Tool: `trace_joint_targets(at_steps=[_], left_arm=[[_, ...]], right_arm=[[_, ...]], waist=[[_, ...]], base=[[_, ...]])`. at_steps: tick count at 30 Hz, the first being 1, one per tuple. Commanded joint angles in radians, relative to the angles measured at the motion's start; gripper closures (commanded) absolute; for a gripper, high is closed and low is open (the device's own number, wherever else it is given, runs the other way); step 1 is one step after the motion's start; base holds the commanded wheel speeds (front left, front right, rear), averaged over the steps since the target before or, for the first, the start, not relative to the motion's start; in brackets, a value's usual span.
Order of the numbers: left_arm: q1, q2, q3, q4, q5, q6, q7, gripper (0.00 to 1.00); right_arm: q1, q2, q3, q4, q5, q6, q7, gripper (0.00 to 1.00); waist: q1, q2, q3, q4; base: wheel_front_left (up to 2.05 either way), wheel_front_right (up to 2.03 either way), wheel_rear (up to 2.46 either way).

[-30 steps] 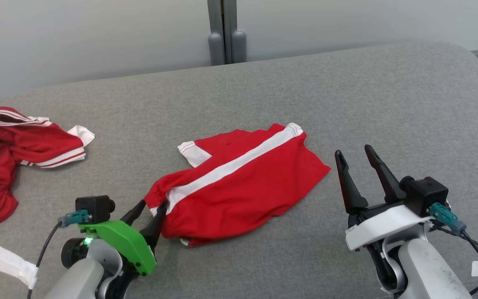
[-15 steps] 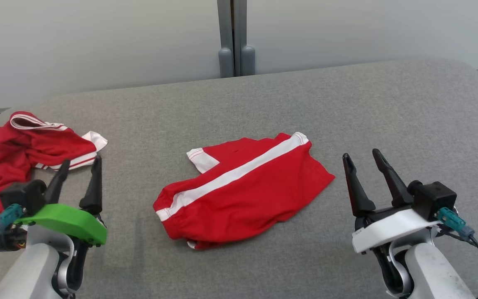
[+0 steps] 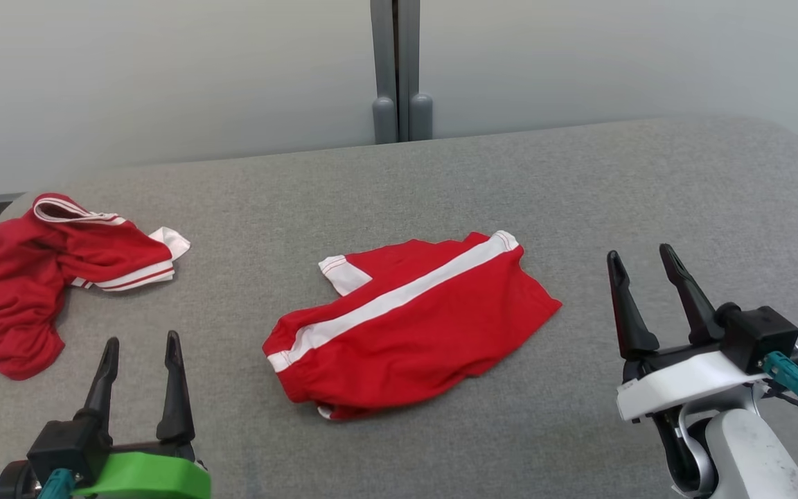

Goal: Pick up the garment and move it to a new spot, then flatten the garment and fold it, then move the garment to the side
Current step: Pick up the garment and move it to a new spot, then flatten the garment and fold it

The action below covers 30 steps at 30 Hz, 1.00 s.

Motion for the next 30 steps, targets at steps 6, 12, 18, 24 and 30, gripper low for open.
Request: trace_joint_targets(at_steps=[6,12,18,24,30], left_arm=[[0.046,-0.058,0.068,0.028,0.08,-0.059,0.0,0.0],[0.058,-0.103,0.122,0.053,0.125,-0.109,0.0,0.0],[0.047,-0.13,0.153,0.07,0.156,-0.145,0.0,0.0],[0.031,-0.148,0.161,0.092,0.183,-0.174,0.0,0.0],[-0.007,-0.179,0.138,0.118,0.094,-0.214,0.034,0.0]], right_arm=[[0.03,-0.011,-0.02,0.004,-0.034,-0.001,-0.003,0.0],[0.034,-0.01,-0.018,0.01,-0.041,-0.001,-0.003,0.0],[0.034,-0.009,-0.015,0.016,-0.034,-0.001,-0.003,0.0],[0.032,-0.011,-0.023,0.026,-0.029,-0.001,-0.003,0.0],[-0.026,-0.027,0.003,0.068,0.025,-0.001,-0.003,0.0]], waist=[[0.0,0.0,-0.017,-0.008],[0.0,0.0,-0.02,-0.015],[0.0,0.0,-0.017,-0.015],[0.0,0.0,-0.015,-0.002],[0.0,0.0,0.004,0.034]], base=[[0.0,0.0,0.0],[0.0,0.0,0.0],[0.0,0.0,0.0],[0.0,0.0,0.0],[0.0,0.0,0.0]])
